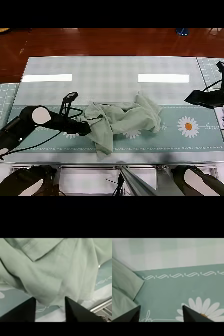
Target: Fold the shirts.
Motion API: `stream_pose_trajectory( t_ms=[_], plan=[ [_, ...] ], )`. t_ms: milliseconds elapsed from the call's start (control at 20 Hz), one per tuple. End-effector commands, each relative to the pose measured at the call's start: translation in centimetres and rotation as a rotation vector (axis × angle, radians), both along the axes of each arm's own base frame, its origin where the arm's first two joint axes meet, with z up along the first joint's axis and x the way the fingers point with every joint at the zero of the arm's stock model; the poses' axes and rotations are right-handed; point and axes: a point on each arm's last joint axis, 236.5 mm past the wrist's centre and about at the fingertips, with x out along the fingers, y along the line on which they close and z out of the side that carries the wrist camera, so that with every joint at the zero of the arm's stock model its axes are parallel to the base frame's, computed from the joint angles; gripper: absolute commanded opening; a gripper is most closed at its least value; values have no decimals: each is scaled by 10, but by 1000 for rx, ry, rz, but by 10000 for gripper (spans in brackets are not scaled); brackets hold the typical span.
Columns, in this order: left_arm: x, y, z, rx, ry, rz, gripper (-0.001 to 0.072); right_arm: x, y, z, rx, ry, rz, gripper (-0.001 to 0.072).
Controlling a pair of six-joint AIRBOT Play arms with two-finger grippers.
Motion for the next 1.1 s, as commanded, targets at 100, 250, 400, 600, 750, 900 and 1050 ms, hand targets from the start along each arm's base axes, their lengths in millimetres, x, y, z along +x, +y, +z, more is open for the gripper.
stream_pose_trajectory(
  t_ms=[100, 250, 400, 600, 750, 900, 1050],
  plan=[
    [5, 0, -24, 20, 43, 29, 175, -4, 1, -8, 8, 11, 0, 596],
    [5, 3, -27, 39, 41, 20, 25, -3, 0, -8, 3, 6, 12, 596],
    [6, 5, -27, 45, 33, 16, 23, -2, 0, -7, 1, -1, 9, 596],
    [7, 6, -22, 43, 15, 13, 21, 3, 8, -4, 44, -22, -1, 594],
    [11, 7, -12, 39, -31, 7, 21, -1, 37, -17, 166, -30, 23, 597],
    [12, 7, 1, 22, -73, 7, 21, -18, 54, -46, 239, 16, 5, 598],
    [8, 7, 5, 20, -67, -3, 21, -37, 71, -67, 313, 70, -20, 597]
  ],
)
